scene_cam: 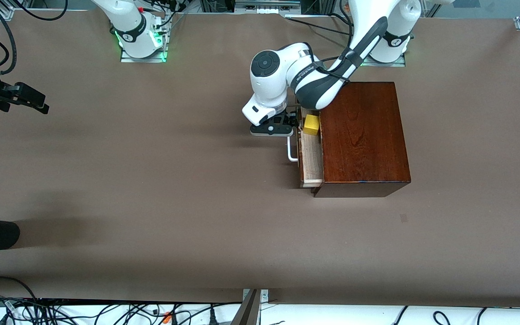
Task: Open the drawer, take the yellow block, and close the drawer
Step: 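Pull the drawer open by its handle with the left gripper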
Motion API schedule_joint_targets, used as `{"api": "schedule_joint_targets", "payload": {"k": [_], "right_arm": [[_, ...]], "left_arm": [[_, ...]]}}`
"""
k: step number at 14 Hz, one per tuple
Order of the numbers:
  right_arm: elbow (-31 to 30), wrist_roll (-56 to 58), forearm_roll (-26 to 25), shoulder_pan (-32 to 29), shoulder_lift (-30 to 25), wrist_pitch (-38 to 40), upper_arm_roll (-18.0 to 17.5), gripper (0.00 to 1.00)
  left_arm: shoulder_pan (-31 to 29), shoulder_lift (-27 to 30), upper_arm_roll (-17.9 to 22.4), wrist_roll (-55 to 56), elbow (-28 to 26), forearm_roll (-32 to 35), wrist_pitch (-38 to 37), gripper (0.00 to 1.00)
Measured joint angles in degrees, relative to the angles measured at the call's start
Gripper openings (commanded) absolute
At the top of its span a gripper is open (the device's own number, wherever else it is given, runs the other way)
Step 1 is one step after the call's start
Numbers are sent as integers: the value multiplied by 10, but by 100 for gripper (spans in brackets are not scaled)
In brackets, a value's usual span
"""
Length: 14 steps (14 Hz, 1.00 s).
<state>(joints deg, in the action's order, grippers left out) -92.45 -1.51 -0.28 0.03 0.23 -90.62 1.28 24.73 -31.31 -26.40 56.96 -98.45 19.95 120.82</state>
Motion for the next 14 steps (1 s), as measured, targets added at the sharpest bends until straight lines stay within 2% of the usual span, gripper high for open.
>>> {"api": "schedule_joint_targets", "payload": {"k": [14], "right_arm": [[0,0,0,0,0,0,0,100]], "left_arm": [[1,-2,0,1,10,-1,-10,100]]}}
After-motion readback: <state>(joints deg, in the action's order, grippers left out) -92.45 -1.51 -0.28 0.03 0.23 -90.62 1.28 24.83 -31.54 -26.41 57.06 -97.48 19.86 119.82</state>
